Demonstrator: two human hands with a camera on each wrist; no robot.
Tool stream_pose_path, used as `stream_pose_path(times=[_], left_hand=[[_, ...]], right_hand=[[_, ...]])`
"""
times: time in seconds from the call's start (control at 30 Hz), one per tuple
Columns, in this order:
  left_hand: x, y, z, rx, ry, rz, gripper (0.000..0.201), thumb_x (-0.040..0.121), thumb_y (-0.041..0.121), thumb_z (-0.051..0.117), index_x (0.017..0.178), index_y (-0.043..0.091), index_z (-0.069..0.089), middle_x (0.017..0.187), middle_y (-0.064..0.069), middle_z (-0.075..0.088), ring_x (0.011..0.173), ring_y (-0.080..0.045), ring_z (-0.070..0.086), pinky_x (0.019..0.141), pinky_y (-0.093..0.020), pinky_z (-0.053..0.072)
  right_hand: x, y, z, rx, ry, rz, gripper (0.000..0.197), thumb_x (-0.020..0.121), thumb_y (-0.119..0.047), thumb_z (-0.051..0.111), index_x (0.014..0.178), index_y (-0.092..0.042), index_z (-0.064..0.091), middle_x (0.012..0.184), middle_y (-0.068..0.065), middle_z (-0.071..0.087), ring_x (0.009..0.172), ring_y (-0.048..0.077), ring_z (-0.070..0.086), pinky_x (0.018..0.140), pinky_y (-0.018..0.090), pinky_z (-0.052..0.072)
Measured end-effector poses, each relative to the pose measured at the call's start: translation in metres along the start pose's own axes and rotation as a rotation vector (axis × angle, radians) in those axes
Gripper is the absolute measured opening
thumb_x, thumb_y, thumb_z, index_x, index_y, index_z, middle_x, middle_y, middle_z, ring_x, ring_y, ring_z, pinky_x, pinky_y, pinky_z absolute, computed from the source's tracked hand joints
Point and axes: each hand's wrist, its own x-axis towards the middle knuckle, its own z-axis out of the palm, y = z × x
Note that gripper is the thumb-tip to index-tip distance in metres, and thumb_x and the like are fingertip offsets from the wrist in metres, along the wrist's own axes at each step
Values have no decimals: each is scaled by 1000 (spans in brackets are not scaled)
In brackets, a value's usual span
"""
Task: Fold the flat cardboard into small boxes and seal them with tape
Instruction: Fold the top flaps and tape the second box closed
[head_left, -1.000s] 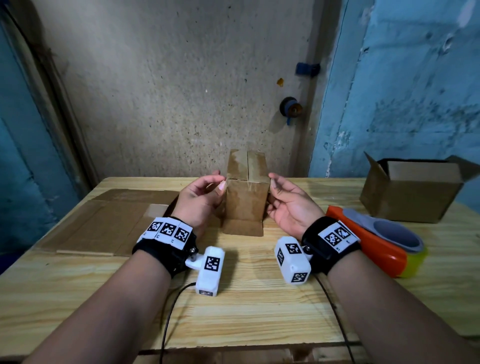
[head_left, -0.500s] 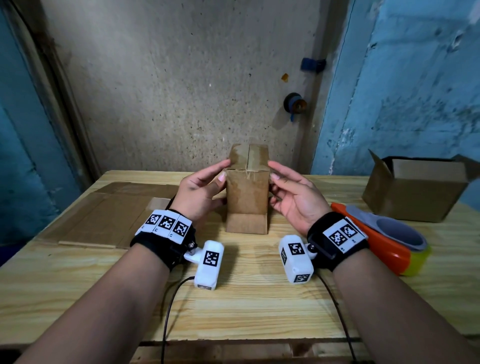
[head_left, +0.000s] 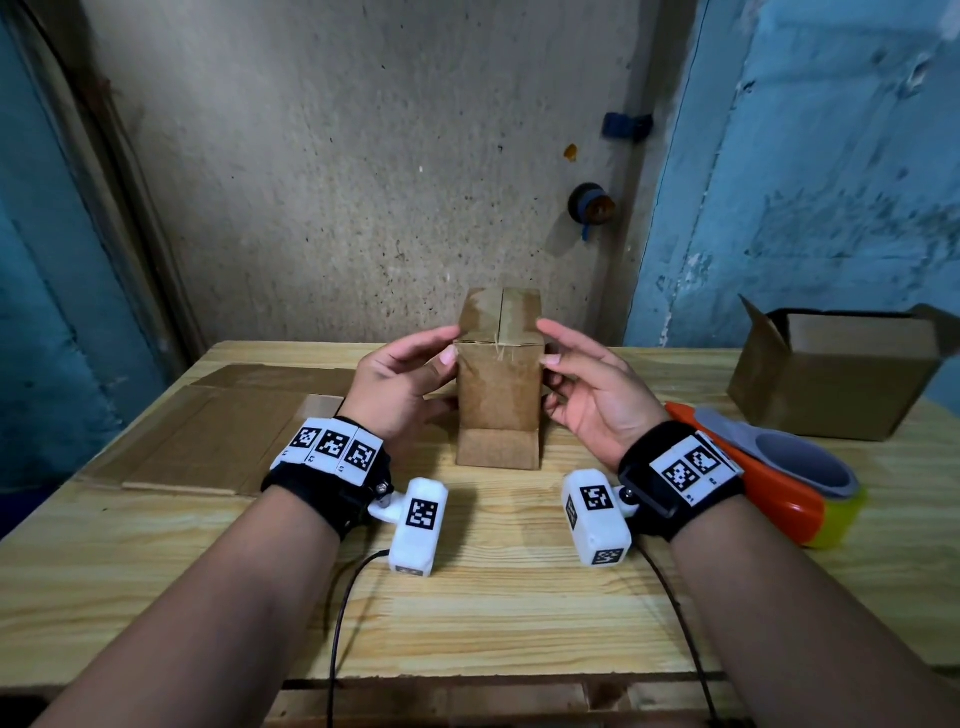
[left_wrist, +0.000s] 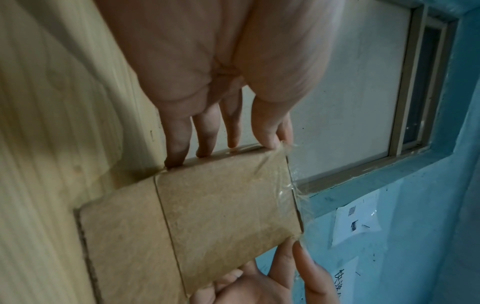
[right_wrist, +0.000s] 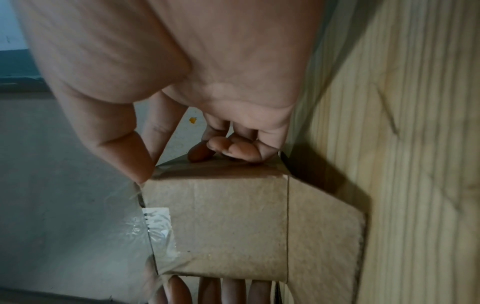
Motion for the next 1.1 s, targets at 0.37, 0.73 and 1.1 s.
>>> stream_pose_path(times=[0.37,0.73,1.1], left_hand=[[-2,1,2,-2,-16,3,23,77,12,75,97,21,81,98,-6,73,100,-26,63,90,-56,53],[-3,2,3,38,-12,2,22,85,7,72,95,23,82,102,-3,74,101,-23,64,94,-58,52],[-6,5,2,71,-43,0,28,78,18,77,104,26,81,129,-7,69,120,-28,63,96,-63,50]], right_hand=[[-1,0,3,1,8,0,41,76,-6,76,112,-26,82,99,0,74,89,15,59,68,29,38],[-4,-1,8,-43,39,-7,23,73,-5,77,84,-25,83,89,-4,75,88,13,63,70,29,38],[-4,-1,7,-58,36,-11,19,73,-10,78,82,-27,81,91,-6,76,88,12,61,71,29,37]])
